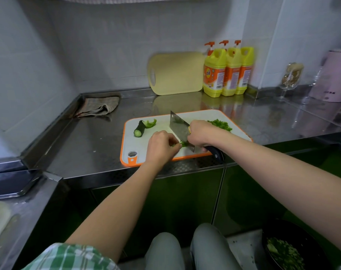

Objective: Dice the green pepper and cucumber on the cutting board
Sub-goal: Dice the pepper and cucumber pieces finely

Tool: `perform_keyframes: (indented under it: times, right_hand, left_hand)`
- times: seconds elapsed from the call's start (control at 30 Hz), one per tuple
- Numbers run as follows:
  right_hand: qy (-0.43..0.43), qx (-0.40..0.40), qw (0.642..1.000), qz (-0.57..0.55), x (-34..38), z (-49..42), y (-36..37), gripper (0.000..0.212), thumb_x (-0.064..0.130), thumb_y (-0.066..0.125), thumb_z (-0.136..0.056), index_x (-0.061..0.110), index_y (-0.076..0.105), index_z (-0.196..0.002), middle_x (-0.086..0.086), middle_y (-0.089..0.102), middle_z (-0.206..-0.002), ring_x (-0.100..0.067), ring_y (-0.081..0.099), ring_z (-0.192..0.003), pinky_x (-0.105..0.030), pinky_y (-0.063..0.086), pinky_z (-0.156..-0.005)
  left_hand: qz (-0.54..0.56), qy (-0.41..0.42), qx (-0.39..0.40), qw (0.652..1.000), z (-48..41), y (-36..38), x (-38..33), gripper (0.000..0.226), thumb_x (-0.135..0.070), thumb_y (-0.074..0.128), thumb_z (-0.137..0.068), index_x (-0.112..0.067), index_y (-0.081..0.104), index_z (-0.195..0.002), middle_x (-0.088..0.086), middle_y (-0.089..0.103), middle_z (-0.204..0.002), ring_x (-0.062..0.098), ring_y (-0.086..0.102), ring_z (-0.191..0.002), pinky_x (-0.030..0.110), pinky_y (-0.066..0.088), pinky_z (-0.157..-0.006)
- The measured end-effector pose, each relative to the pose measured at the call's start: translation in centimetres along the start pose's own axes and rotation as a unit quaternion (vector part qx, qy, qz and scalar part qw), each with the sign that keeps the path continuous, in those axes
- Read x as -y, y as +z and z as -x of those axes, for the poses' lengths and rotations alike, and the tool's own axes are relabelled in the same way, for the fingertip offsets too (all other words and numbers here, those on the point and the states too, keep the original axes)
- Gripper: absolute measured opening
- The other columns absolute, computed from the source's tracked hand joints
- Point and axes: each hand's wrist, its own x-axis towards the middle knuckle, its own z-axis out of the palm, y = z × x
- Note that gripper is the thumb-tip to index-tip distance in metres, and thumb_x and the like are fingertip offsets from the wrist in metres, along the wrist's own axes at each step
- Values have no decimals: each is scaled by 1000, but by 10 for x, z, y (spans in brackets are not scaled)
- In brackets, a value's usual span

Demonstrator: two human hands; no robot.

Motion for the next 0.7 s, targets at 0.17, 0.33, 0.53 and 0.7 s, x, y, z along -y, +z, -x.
perform_keyframes:
  times: [0.17, 0.33, 0.53, 0.7]
  right_hand:
    - [-2, -53, 998, -39, -3, -13, 17, 5, 9, 56, -89, 4, 58, -88, -14, 67, -85, -25, 59, -60, -27, 46, -57]
    - [-7, -87, 990, -107, -13, -12, 14, 12, 14, 44, -94, 8, 52, -87, -8, 58, -70, -21, 59, -41, -24, 44, -45]
    - [-13, -8, 999, -52, -5, 1, -3, 16, 6, 42, -91, -1, 56, -89, -13, 59, -59, -21, 57, -39, -22, 43, -41]
    - [-8, -15, 999, -35, -1, -2, 4, 16, 7, 45, -92, 0, 56, -84, -12, 60, -58, -21, 58, -45, -23, 44, -45]
  left_hand:
    - [1, -5, -2, 1000, 0, 0, 0, 15, -32, 72, -82, -17, 77, -86, 2, 67, -84, 19, 54, -87, 26, 37, -68]
    - [0, 3, 6, 1000, 1, 0, 2, 22, -38, 71, -83, -18, 75, -88, -4, 61, -81, 14, 49, -85, 25, 33, -68]
    - [-10, 12, 8, 1000, 1, -1, 3, 15, -30, 69, -83, -17, 76, -86, 2, 66, -85, 17, 48, -86, 25, 31, -68]
    - [2, 2, 6, 1000, 0, 0, 3, 14, -30, 70, -84, -17, 76, -84, 1, 66, -84, 14, 45, -83, 25, 32, -69]
